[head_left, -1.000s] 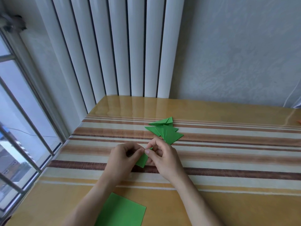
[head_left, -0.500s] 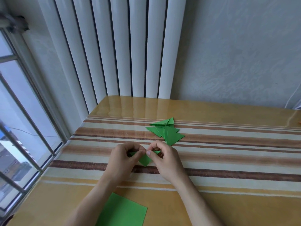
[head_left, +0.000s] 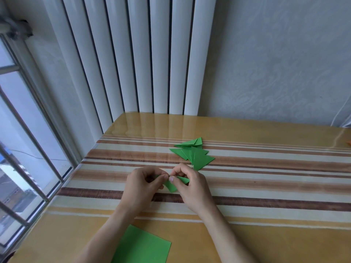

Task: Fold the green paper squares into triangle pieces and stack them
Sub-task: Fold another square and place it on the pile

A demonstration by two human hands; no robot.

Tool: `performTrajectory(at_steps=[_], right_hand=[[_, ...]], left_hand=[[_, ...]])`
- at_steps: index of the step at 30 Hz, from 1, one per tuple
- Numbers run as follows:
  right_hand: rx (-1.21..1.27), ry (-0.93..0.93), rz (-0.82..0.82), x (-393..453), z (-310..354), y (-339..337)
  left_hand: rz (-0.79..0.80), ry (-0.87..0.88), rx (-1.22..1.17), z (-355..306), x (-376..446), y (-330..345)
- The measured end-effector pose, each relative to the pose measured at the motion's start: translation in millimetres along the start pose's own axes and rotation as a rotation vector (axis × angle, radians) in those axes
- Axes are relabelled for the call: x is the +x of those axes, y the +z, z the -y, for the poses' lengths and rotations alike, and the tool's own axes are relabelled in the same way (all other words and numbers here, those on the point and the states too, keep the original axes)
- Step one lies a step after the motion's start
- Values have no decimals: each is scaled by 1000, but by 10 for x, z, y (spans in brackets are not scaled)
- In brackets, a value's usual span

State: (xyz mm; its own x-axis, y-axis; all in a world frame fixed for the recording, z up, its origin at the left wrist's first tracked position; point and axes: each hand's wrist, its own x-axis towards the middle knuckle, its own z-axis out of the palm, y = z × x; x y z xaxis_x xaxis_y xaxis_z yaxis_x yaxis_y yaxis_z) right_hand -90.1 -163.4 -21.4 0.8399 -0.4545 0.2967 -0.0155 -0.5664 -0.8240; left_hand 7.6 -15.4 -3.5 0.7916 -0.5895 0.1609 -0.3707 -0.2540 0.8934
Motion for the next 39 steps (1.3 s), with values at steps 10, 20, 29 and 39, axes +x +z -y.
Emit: performTrajectory(at_steps=[10, 20, 29, 39], right_hand=[[83, 145, -60, 37, -47, -43], [124, 227, -72, 28, -15, -69], [181, 262, -75, 33, -25, -63], [354, 297, -110, 43, -35, -55]], left_hand=[[-113, -67, -147, -8, 8, -19], [-88, -117, -244, 9, 12, -27], [-153, -122, -239, 54, 34, -15], [-63, -300, -541, -81, 21, 30]])
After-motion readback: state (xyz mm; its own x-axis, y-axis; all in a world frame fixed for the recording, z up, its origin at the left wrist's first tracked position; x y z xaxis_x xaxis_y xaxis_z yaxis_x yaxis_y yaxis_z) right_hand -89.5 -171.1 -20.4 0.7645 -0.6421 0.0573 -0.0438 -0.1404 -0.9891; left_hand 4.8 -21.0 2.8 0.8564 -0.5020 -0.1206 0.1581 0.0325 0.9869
